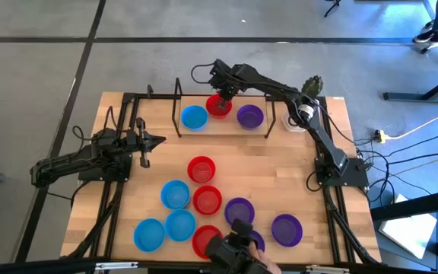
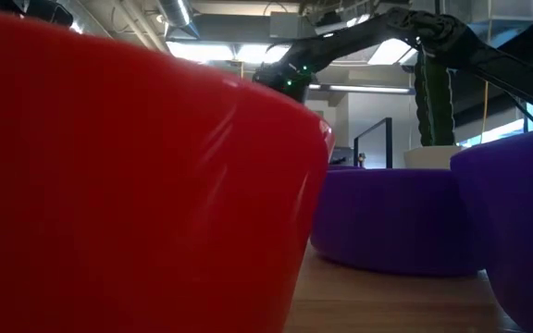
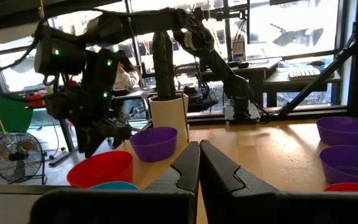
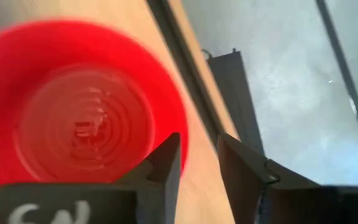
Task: Pick & Place Mini bowls
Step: Stack the purple bowl on top of the purple bowl on the shelf
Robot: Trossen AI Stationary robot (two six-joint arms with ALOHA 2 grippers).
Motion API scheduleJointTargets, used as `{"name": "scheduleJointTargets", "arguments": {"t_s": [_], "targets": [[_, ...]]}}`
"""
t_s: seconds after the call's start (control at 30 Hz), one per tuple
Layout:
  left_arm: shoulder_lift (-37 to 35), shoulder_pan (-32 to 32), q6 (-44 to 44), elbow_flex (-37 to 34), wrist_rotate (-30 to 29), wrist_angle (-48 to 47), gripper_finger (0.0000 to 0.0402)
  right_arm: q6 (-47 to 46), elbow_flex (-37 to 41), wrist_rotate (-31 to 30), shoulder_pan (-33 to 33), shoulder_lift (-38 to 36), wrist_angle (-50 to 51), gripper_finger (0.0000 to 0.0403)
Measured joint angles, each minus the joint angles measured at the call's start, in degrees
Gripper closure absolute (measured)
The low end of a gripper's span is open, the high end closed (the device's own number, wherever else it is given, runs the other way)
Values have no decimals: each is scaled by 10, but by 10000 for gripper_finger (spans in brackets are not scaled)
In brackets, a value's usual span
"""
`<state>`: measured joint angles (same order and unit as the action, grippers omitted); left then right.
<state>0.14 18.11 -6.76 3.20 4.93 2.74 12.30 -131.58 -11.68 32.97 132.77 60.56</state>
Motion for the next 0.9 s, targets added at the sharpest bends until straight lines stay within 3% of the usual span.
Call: {"name": "scheduleJointTargets", "arguments": {"t_s": [0.2, 0.33, 0.5, 0.57, 0.77, 0.9], "targets": [[0, 0, 0, 0, 0, 0, 395, 12, -25, -8, -20, -47, 31, 273], [0, 0, 0, 0, 0, 0, 399, 27, -33, 4, -46, -117, 70, 297], [0, 0, 0, 0, 0, 0, 396, 42, -30, 133, -106, -231, 39, 388], [0, 0, 0, 0, 0, 0, 394, 56, -14, 184, -140, -282, 7, 392], [0, 0, 1, 0, 0, -6, 397, 69, 94, 204, -268, -441, -114, 399], [0, 0, 0, 0, 0, -22, 399, 83, 238, 124, -365, -561, -178, 399]]}}
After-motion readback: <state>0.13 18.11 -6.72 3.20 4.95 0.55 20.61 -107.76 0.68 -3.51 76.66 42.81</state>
